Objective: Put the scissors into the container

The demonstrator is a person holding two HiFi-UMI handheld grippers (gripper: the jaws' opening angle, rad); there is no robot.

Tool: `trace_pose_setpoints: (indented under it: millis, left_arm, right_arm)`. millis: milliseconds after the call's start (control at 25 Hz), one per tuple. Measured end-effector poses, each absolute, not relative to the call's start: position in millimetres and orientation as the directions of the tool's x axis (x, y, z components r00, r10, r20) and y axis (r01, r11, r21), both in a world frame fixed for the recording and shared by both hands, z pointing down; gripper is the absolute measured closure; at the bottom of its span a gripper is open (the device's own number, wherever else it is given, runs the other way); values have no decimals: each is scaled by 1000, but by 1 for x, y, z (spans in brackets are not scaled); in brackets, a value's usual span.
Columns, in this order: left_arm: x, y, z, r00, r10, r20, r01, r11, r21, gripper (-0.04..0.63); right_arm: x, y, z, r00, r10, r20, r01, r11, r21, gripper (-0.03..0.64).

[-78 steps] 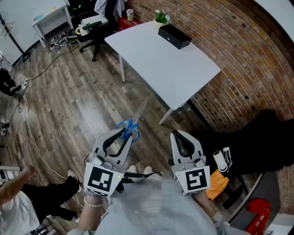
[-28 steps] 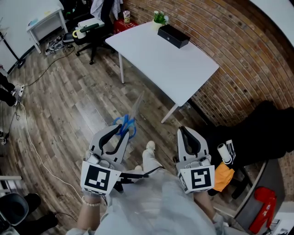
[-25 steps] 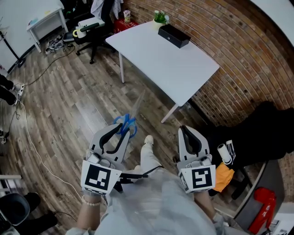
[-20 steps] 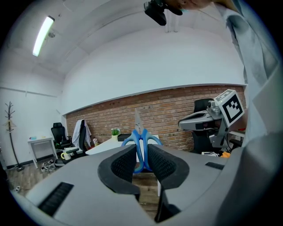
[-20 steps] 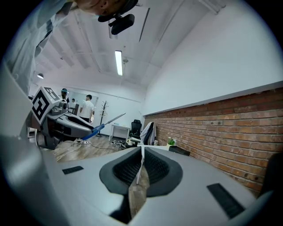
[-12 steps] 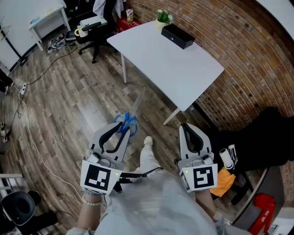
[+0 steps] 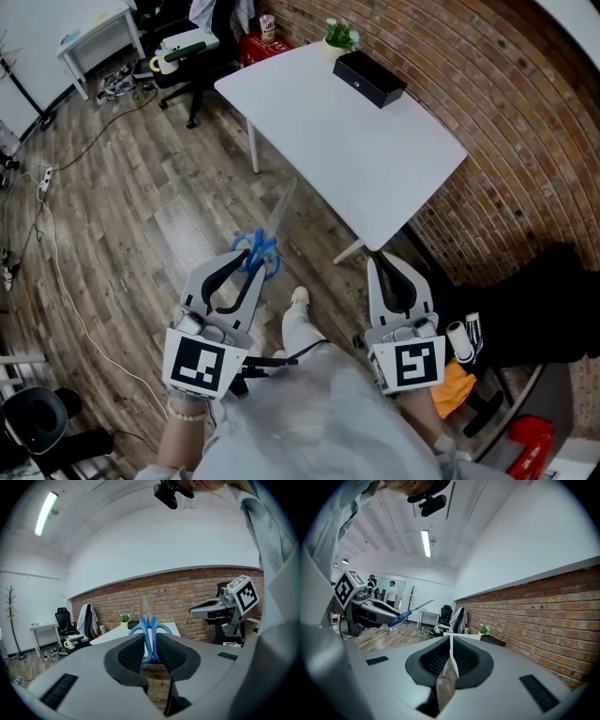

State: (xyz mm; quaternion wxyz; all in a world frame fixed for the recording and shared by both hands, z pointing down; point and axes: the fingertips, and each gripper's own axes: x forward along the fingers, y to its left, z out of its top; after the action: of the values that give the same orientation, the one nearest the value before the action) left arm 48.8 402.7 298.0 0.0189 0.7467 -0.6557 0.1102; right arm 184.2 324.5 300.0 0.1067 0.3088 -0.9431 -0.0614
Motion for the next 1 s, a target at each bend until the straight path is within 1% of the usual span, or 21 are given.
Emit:
trace_pose_setpoints:
  millis: [480,720,1000]
  left_arm:
    - [14,287,300,83,-974,212,-988,-108,-109,500]
    - [4,231,293,96,-974,205,-984,-124,-131,500]
    - [-11,185,282,92,-980,179,-983,-118,-143,500]
  right_arm:
    - [152,200,304,-794,-580,183,-555,814,169,568]
    - [137,139,295,-792,-585,172,-561,810,171,568]
    - [122,93,286,-792,-590,158,-562,805,192,568]
